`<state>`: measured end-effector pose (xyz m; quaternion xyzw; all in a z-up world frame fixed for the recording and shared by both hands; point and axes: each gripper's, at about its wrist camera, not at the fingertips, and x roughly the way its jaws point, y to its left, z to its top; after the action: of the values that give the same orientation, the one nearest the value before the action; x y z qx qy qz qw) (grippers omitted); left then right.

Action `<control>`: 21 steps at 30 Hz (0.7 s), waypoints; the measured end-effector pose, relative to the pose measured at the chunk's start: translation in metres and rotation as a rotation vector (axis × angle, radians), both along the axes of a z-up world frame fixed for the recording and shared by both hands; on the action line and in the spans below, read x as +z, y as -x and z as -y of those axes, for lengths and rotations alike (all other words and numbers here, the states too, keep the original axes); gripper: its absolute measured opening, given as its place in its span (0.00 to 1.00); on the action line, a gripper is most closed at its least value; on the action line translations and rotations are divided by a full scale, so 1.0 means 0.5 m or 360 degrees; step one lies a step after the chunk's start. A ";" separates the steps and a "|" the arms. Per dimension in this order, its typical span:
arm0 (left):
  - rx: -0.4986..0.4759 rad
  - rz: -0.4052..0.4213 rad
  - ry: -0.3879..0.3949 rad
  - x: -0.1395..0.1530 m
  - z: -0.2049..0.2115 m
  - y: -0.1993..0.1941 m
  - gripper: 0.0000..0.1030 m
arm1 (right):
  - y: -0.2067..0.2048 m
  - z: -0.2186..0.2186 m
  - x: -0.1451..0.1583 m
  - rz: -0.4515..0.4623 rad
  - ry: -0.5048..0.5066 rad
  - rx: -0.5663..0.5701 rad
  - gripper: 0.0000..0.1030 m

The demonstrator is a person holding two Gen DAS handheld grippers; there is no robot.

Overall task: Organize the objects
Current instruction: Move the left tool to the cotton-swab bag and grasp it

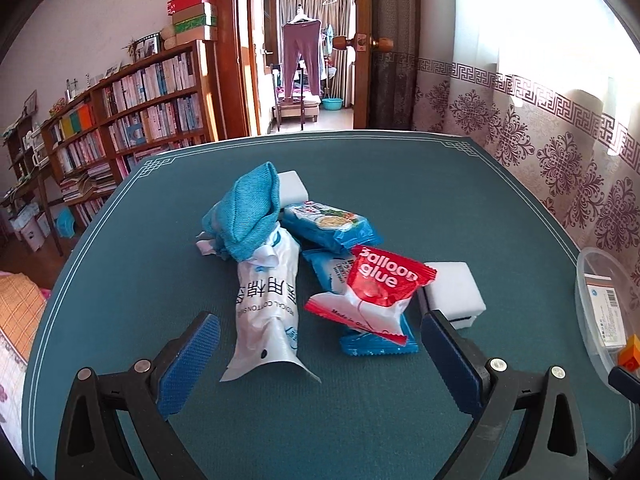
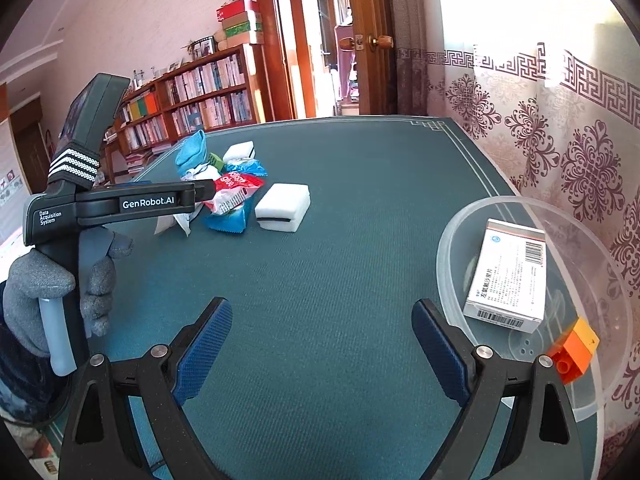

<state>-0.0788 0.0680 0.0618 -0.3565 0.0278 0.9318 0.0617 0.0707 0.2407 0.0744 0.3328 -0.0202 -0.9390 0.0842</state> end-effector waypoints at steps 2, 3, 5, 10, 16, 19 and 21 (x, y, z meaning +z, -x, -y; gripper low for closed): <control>0.0040 0.0022 -0.0017 -0.003 0.020 0.015 0.99 | 0.006 0.009 -0.002 0.0006 -0.0001 0.0017 0.90; 0.0058 0.0033 -0.0025 -0.005 0.029 0.022 0.99 | 0.009 0.013 -0.003 0.0009 0.0000 0.0025 0.90; 0.0091 0.0051 -0.0030 -0.009 0.043 0.037 0.99 | 0.015 0.016 -0.006 0.0016 0.0003 0.0038 0.90; 0.0125 0.0068 0.0014 -0.019 0.058 0.067 0.99 | 0.032 0.025 -0.014 0.0043 0.0010 0.0057 0.90; 0.0141 0.0088 0.0027 -0.029 0.066 0.095 0.99 | 0.047 0.024 -0.024 0.0071 0.0026 0.0063 0.90; 0.0156 0.0111 0.0038 -0.039 0.068 0.112 0.94 | 0.053 0.025 -0.029 0.0085 0.0031 0.0065 0.89; 0.0153 0.0146 0.0031 -0.047 0.068 0.124 0.85 | 0.056 0.026 -0.031 0.0088 0.0033 0.0069 0.89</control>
<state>-0.1409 0.0338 0.0381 -0.4004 0.0169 0.9161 0.0145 0.0425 0.2277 0.0590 0.3581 -0.0249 -0.9271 0.1074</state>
